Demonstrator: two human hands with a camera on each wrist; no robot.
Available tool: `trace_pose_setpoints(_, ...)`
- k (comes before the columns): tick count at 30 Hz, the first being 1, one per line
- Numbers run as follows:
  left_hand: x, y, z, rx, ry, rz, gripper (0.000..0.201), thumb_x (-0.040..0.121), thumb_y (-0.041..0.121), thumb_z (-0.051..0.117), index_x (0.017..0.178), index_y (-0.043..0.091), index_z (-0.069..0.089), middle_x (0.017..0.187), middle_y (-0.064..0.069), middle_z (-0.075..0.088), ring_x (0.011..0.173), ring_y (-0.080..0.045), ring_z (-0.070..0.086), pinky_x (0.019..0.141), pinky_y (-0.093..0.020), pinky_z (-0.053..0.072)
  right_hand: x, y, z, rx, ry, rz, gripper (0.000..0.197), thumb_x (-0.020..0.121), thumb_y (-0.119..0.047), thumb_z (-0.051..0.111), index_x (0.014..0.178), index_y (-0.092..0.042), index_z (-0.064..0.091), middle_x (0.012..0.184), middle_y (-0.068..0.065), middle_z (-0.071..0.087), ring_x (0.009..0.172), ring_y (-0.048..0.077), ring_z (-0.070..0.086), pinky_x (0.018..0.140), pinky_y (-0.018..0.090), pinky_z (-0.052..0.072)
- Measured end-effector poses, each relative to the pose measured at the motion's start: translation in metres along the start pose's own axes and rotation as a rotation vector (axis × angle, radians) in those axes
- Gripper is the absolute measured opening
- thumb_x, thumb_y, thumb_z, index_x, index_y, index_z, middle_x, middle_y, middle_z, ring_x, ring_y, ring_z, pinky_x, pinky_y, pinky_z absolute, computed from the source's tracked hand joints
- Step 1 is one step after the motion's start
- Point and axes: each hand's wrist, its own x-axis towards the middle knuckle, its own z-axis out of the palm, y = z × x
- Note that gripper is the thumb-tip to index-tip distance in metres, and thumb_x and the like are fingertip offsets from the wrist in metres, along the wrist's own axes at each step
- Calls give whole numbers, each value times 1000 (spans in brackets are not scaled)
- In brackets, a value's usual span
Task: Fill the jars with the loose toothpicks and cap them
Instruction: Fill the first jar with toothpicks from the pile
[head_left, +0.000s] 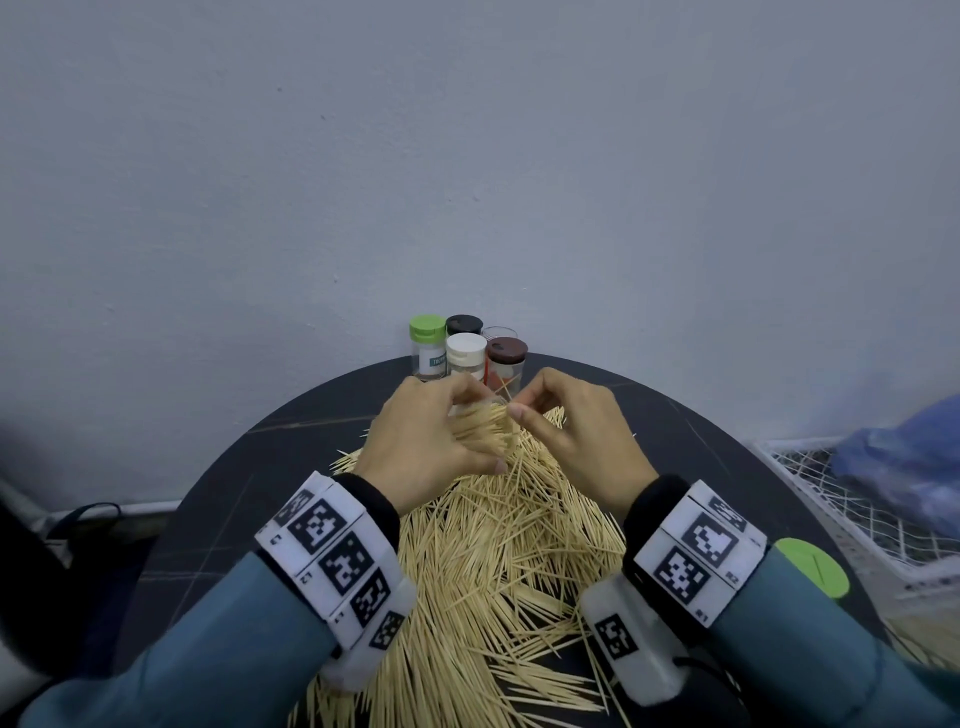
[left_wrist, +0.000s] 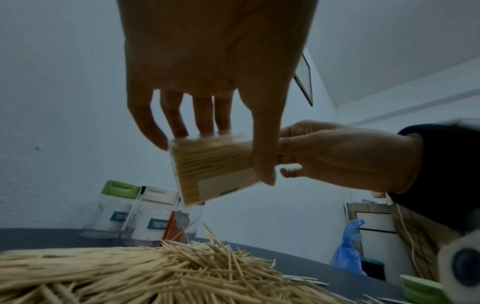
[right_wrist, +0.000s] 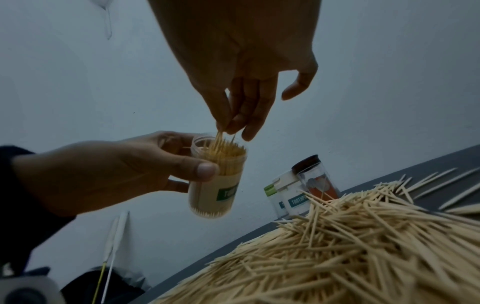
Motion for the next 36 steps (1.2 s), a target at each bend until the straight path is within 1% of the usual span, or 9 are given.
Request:
trace_pose_setpoints(3, -1, 3, 1, -3, -15, 15, 53, 52, 38, 90, 98, 33, 63, 91, 15, 65, 88, -7, 60, 79, -29, 47, 0, 1, -2, -86, 14, 3, 12, 89, -31, 59, 79, -29, 52, 72, -23, 54, 78, 6, 59, 92, 46, 43)
trace_pose_setpoints(10, -3, 5, -2, -33, -1, -21, 59, 52, 38, 90, 105, 29, 65, 98, 13, 66, 94, -8, 60, 85, -32, 49, -1, 0, -2, -178, -159, -47, 15, 88, -34, 59, 78, -31, 49, 71, -23, 52, 80, 4, 59, 95, 43, 39)
trace_pose_setpoints(17, -2, 6, -1, -51, -24, -23, 61, 53, 36, 90, 109, 27, 65, 104, 11, 66, 99, -8, 58, 86, -28, 46, 0, 4, -2, -162, -81, -17, 16, 85, -37, 63, 74, -33, 52, 66, -23, 52, 75, 3, 57, 94, 44, 40)
trace_pose_setpoints(20, -2, 4, -1, -52, -22, -31, 61, 52, 38, 90, 107, 29, 65, 102, 11, 67, 98, -9, 60, 85, -32, 48, 1, 6, -1, -72, -101, -4, 8, 84, -37, 64, 76, -33, 63, 68, -22, 59, 76, 4, 60, 92, 47, 42)
trace_pose_setpoints(22, 0, 2, -2, -63, -9, -49, 62, 51, 39, 90, 107, 30, 65, 101, 11, 67, 97, -9, 60, 85, -32, 49, 3, 7, -4, -13, -87, 3, 9, 85, -35, 63, 84, -30, 71, 74, -19, 65, 77, 3, 60, 89, 39, 45)
trace_pose_setpoints(24, 1, 0, -3, -78, 6, -69, 64, 51, 41, 89, 109, 29, 65, 103, 11, 66, 98, -8, 59, 85, -30, 48, 3, 6, -7, 32, -62, -4, 10, 87, -27, 64, 89, -24, 73, 81, -14, 67, 75, 1, 59, 76, 15, 43)
trace_pose_setpoints(26, 2, -1, -5, -93, 16, -84, 65, 52, 42, 88, 111, 28, 64, 104, 11, 65, 98, -7, 58, 83, -28, 46, 3, 3, -10, 93, -11, 5, 6, 86, -22, 65, 86, -21, 71, 79, -10, 67, 71, 0, 57, 64, 5, 40)
trace_pose_setpoints(33, 0, 1, -1, -130, -6, -94, 61, 52, 39, 90, 106, 28, 65, 100, 13, 65, 94, -5, 59, 77, -26, 48, 1, 2, -2, 161, -76, 18, 4, 81, -16, 71, 80, -13, 70, 68, -11, 63, 70, -1, 58, 61, 5, 42)
trace_pose_setpoints(36, 0, 0, 1, -124, -19, -84, 62, 52, 39, 89, 108, 28, 65, 101, 13, 65, 89, 1, 56, 70, -17, 43, 1, 3, -1, 147, -65, 21, 4, 80, -17, 72, 80, -13, 71, 69, -10, 64, 68, 1, 58, 61, 5, 42)
